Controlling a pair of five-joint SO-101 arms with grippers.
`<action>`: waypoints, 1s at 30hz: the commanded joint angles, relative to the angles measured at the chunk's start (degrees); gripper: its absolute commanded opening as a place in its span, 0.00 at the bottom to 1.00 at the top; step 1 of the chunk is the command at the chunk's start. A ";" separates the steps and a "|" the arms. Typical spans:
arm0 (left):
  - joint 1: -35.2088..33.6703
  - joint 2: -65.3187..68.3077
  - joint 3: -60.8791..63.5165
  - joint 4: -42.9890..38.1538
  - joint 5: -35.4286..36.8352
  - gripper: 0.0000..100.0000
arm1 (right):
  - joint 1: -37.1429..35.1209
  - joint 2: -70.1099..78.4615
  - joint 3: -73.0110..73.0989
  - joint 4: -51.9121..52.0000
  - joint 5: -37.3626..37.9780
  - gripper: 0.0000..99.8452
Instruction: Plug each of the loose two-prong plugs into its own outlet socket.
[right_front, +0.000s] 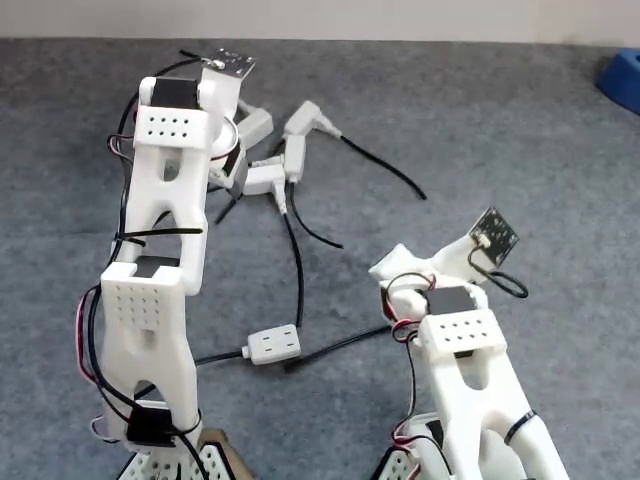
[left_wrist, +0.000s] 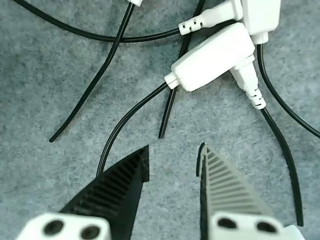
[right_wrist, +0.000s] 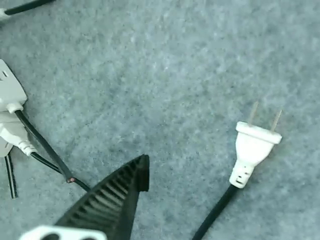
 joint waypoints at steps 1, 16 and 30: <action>-0.66 -3.82 -0.22 0.53 -0.35 0.17 | 0.84 -0.57 -2.42 -2.42 -0.35 0.61; -0.48 -3.91 2.86 0.44 -0.35 0.17 | 0.75 -0.48 -2.15 -5.14 -0.26 0.37; -0.48 -3.91 2.86 0.44 -0.44 0.17 | 0.92 -0.66 8.04 -11.38 -0.44 0.39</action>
